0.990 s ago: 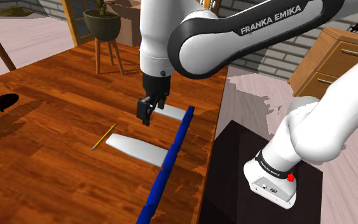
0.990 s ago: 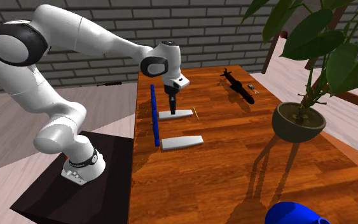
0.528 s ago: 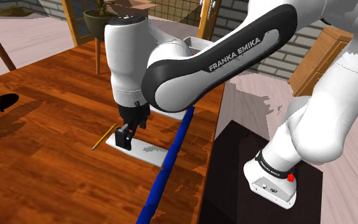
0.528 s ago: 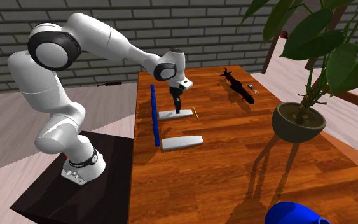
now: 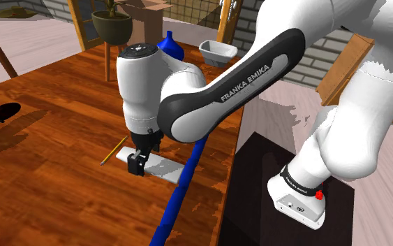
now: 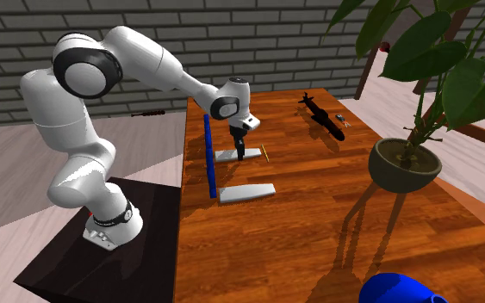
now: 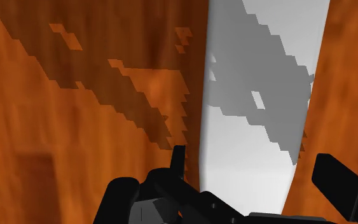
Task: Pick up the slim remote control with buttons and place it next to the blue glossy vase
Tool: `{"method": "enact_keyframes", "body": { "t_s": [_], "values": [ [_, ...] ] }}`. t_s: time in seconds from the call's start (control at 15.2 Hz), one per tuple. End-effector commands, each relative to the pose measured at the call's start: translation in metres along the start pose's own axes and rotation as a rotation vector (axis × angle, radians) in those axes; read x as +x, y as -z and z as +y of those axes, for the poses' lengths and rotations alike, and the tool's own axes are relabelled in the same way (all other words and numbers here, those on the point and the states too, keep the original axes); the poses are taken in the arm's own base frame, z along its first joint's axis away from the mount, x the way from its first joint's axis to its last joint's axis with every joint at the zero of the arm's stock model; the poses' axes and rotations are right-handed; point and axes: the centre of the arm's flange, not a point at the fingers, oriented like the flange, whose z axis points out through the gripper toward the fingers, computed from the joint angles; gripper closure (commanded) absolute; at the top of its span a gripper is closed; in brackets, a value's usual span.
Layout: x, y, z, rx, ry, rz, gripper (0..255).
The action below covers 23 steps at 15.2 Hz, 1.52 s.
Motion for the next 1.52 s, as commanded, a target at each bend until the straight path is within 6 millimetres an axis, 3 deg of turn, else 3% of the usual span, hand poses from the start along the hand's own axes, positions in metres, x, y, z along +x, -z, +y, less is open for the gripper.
{"method": "enact_keyframes", "body": {
  "t_s": [0.0,0.4,0.46,1.06,1.45],
  "values": [
    [0.001,-0.004,0.001,0.000,0.000,0.001,0],
    [0.001,-0.004,0.001,0.000,0.000,0.000,0],
    [0.001,-0.004,0.001,0.000,0.000,0.000,255],
    [0.001,-0.004,0.001,0.000,0.000,0.001,255],
    [0.000,0.028,0.001,0.000,0.000,0.001,255]
  ]
}}
